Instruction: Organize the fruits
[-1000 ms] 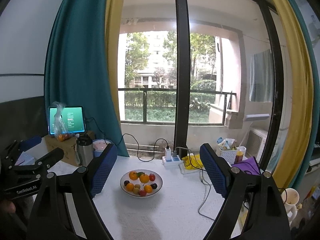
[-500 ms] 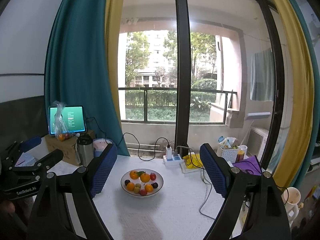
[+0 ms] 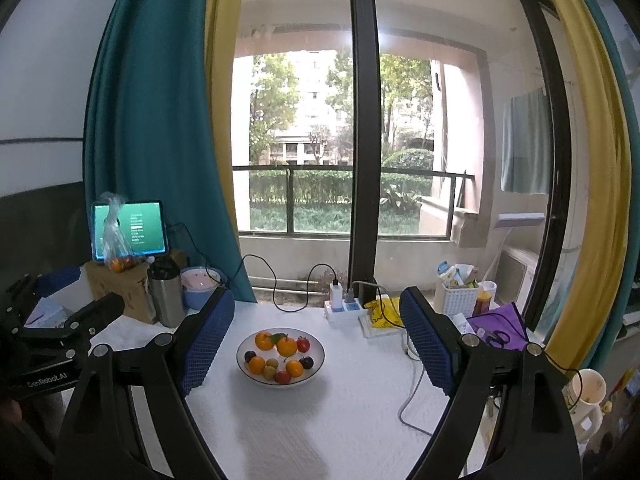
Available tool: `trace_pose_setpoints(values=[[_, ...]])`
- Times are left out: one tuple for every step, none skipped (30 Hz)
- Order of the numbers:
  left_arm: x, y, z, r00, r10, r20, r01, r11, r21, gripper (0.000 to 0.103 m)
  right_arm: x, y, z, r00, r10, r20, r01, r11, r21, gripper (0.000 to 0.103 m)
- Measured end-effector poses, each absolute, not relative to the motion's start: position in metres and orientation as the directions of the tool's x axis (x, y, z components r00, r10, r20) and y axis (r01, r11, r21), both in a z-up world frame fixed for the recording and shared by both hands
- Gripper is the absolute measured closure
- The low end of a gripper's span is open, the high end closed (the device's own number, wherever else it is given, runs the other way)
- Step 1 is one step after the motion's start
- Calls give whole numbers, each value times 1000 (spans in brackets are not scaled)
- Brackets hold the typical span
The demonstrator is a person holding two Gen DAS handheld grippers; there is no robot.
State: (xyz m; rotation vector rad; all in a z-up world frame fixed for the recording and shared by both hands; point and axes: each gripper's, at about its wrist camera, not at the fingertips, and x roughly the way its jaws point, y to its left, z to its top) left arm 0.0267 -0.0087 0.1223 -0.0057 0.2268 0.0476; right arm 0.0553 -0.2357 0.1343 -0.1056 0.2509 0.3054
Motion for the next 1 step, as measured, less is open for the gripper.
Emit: trace_pose_setpoints(values=[[31, -9, 120, 973, 43, -228, -45, 999, -2, 8, 59, -236, 132, 922, 287, -261, -314, 947, -66, 16]])
